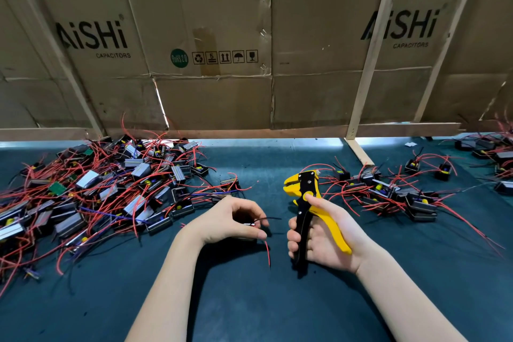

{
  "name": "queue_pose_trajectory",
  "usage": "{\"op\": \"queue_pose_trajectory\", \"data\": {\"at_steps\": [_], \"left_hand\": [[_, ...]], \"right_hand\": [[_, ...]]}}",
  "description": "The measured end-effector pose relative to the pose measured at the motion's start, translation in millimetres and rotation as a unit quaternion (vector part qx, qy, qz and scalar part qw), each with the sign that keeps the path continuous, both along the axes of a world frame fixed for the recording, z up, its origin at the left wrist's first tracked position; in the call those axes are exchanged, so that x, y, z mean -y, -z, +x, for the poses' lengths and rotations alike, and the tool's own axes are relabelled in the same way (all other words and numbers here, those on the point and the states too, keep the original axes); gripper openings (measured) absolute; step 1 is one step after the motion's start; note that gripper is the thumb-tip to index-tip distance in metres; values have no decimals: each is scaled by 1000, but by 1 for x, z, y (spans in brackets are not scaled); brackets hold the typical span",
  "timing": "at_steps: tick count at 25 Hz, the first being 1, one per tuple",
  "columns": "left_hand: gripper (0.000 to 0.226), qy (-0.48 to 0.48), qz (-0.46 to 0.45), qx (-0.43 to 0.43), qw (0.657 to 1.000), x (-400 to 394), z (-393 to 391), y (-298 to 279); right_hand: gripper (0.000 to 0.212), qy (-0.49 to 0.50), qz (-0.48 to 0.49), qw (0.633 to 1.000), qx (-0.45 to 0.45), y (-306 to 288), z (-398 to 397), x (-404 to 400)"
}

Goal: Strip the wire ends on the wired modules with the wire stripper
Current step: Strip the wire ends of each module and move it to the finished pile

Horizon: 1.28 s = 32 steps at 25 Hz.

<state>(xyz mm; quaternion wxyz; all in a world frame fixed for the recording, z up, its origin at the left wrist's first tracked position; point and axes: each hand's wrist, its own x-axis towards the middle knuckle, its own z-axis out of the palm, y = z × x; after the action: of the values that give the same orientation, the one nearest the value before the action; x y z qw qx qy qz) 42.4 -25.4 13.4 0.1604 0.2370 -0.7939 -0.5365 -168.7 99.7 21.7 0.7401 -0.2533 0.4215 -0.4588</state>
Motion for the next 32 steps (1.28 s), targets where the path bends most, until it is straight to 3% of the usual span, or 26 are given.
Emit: {"op": "queue_pose_trajectory", "data": {"at_steps": [5,8,12,23,32], "left_hand": [[7,5,-3,17,1000,1,0,1],[8,-91,-76,-15,993,2,-6,4],[13,-228,-48,-84,969,-1,-17,6],[13,-235,-48,-97,966,-6,-24,6],[13,-234,-49,-93,967,-5,-23,6]], "right_hand": [[49,13,19,999,24,0,-4,0],[50,2,14,1000,15,0,-4,0],[50,-16,14,1000,15,-1,-5,-1],[54,-74,-19,997,-1,-2,-7,-2],[60,-48,-5,997,-51,-5,-4,-3]]}}
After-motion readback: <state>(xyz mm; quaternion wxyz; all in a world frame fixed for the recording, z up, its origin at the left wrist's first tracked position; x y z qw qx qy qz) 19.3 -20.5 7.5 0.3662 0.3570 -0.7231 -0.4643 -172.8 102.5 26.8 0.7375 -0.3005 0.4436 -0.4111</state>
